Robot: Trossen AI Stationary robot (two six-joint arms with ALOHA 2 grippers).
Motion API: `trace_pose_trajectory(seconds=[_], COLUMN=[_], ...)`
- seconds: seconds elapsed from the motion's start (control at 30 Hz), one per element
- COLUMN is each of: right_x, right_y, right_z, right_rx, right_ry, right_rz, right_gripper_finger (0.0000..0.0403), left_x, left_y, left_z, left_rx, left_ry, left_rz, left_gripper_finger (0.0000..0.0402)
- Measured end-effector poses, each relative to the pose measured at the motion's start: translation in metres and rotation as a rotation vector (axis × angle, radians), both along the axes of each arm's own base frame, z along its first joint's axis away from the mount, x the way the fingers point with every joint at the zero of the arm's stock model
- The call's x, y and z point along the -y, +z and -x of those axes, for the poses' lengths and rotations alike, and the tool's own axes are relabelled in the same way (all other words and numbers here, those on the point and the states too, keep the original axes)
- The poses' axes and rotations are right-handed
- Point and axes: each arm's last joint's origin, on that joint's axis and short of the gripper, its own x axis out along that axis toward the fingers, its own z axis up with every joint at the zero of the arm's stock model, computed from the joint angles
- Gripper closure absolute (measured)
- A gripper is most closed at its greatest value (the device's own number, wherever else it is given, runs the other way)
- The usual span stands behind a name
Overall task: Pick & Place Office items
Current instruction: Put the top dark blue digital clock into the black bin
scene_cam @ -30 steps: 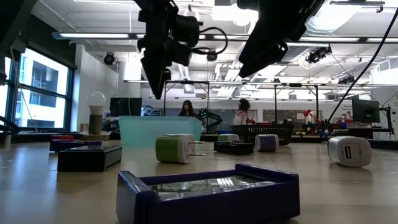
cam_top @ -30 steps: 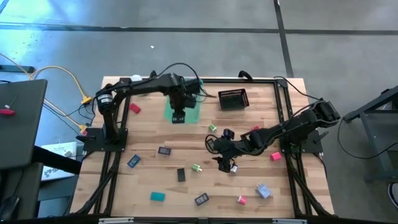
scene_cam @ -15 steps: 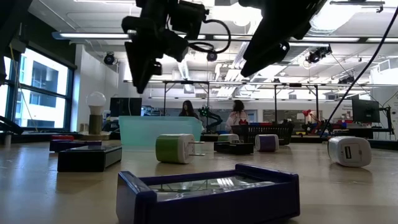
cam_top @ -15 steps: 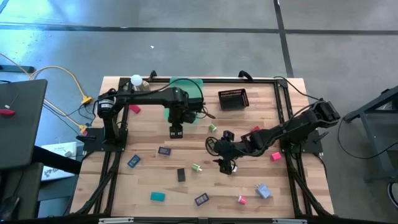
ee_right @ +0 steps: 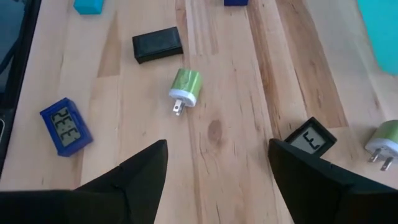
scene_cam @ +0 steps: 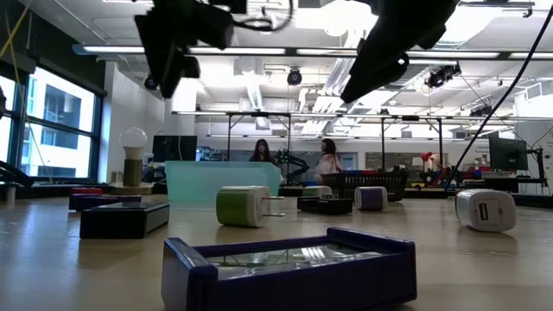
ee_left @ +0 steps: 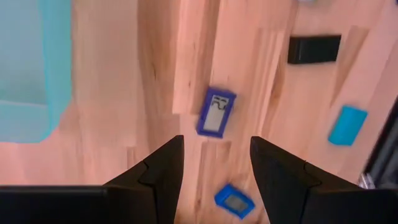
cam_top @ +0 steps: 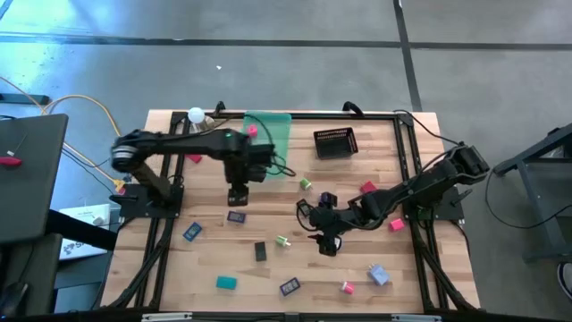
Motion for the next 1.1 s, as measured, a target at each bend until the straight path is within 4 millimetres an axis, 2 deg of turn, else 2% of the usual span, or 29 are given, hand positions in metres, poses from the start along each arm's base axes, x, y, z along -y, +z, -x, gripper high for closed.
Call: trace_pose_trajectory(seconds=[0.1,0.23,0.4,0.57,0.7,0.87,1.1], right_x=[0.0,0.0,0.0,-0.001,-0.001,-0.001,-0.007], right_y=[0.0,0.0,0.001,0.003,0.003,0.003,0.003], right_z=[0.0,0.0,-0.002,-0.003,-0.003,-0.003,0.0], right_rx=[0.002,0.003,0.022,0.041,0.042,0.04,0.036], right_ry=[-0.021,-0.042,-0.059,-0.058,-0.054,-0.041,-0.017], right_rz=[-0.018,-0.032,-0.054,-0.066,-0.057,-0.044,-0.046], right_gripper_finger=[0.0136,0.0136,0.0136,0.0136,0.0136,0.0136,0.0136], left_x=[0.009,0.026,0.039,0.048,0.053,0.057,0.065], left_y=[-0.003,-0.021,-0.036,-0.038,-0.043,-0.056,-0.079], left_z=[0.02,0.053,0.078,0.077,0.071,0.063,0.049], left_rx=[0.099,0.183,0.185,0.182,0.18,0.129,0.033], left_ry=[0.006,-0.032,-0.009,0.004,-0.002,-0.005,-0.045], left_rz=[-0.013,-0.01,0.013,0.024,-0.066,-0.159,-0.156], left_gripper_finger=[0.0224,0.0224,0.0224,0.0224,0.0224,0.0224,0.0224])
